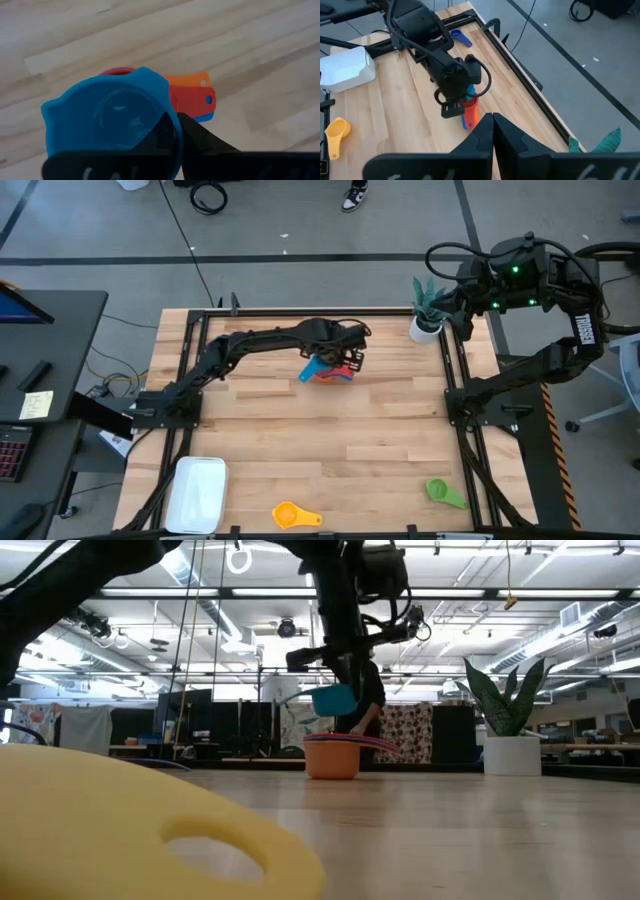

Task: Nest measuring cups in basket
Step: Stack the light blue measuring cup on top of the red measuring cup

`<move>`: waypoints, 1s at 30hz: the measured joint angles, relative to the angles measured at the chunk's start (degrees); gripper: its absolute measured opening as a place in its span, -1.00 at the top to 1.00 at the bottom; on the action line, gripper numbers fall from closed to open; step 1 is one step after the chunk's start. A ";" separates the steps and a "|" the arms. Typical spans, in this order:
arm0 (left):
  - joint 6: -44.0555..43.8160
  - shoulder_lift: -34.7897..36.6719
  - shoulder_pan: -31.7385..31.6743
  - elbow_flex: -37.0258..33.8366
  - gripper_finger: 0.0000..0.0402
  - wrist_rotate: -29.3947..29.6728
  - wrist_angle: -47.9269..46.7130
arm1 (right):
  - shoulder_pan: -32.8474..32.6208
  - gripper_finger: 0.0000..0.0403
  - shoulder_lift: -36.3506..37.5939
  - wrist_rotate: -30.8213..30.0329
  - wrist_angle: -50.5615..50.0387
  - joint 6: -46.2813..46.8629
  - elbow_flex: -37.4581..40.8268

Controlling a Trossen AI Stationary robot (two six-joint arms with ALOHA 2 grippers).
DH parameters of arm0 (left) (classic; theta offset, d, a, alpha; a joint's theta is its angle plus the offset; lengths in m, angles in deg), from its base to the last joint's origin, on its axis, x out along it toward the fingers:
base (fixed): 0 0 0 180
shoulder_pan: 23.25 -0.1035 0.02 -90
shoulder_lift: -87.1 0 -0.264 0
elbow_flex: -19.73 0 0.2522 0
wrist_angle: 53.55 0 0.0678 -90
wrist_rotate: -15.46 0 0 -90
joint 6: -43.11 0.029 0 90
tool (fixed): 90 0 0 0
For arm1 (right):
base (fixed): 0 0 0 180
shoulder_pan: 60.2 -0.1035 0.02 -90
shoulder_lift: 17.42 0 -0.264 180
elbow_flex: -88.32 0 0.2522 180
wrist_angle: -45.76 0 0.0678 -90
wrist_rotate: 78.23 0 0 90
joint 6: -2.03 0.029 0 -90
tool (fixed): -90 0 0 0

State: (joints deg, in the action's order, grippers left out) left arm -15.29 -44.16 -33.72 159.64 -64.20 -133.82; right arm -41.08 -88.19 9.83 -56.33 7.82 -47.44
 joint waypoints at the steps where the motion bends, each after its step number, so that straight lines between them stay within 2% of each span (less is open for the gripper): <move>1: -0.34 0.02 -0.08 -0.63 0.94 -0.28 0.08 | -0.01 0.94 0.00 0.00 0.02 -0.04 0.00; 19: -0.93 -0.09 -0.63 -10.39 0.93 -3.57 6.38 | -0.02 0.94 0.00 0.01 0.00 -2.06 0.00; 27: 6.00 -0.09 -0.88 -10.27 0.63 -4.36 10.88 | 0.00 0.94 0.00 0.02 -0.02 -2.59 0.00; 30: 8.13 -0.09 -0.98 -10.21 0.58 -6.76 11.02 | -0.01 0.94 0.00 0.02 -0.02 -2.59 0.00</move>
State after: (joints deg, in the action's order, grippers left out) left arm -7.16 -44.25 -34.71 149.43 -70.96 -122.80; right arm -41.09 -88.19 9.86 -56.35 5.23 -47.44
